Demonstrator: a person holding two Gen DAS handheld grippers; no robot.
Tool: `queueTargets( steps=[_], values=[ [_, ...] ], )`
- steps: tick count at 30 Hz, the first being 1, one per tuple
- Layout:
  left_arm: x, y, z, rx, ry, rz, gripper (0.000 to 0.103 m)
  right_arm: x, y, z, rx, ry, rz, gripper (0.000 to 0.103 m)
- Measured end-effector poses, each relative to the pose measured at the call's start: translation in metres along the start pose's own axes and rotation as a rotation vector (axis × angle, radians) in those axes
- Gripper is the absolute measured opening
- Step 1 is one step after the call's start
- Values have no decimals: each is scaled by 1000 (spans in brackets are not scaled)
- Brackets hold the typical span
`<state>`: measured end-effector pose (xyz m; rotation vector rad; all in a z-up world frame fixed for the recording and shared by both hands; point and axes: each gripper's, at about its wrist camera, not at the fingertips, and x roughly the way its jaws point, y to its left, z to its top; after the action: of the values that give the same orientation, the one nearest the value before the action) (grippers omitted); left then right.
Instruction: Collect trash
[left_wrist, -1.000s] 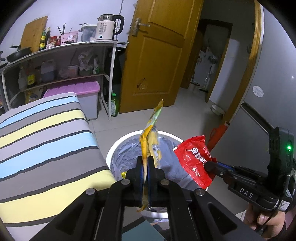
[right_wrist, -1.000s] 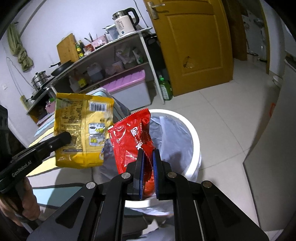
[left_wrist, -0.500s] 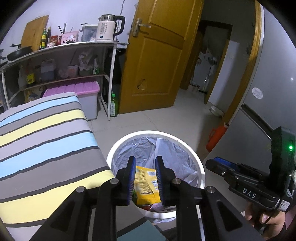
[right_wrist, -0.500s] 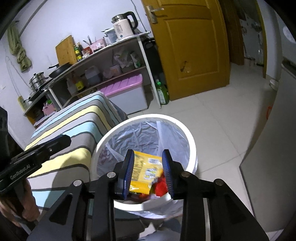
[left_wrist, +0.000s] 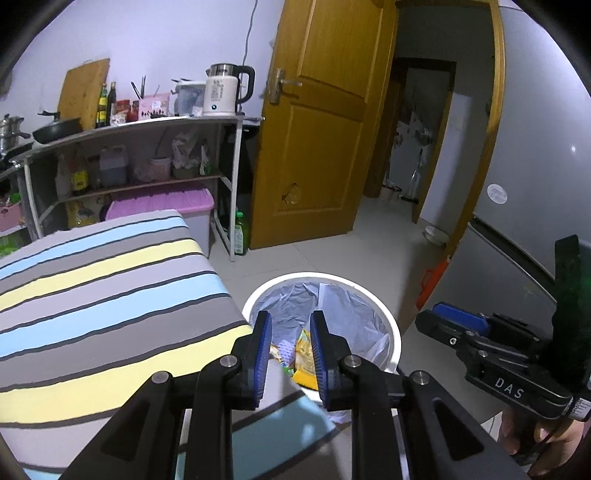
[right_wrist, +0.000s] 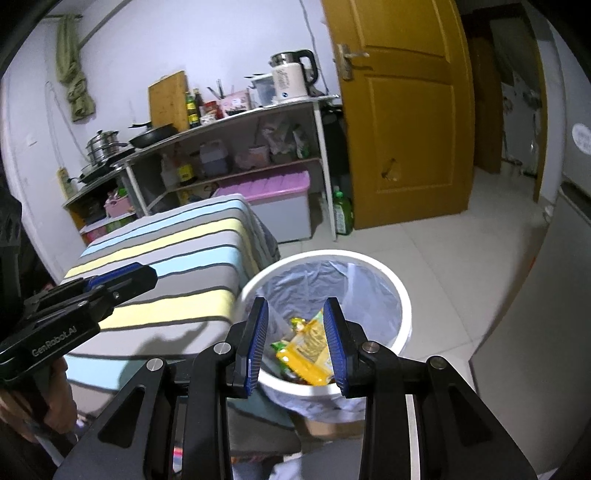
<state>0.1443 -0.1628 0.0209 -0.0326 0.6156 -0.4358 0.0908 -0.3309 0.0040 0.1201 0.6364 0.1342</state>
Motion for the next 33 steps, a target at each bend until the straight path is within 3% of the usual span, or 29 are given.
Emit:
queueTargets(
  steps=[14, 33],
  values=[
    [-63, 1, -25, -3, -48, 54, 21, -45, 37, -24, -76, -44, 7, 32],
    [-90, 7, -59, -12, -54, 115, 21, -65, 52, -50, -116, -39, 29, 32]
  ],
)
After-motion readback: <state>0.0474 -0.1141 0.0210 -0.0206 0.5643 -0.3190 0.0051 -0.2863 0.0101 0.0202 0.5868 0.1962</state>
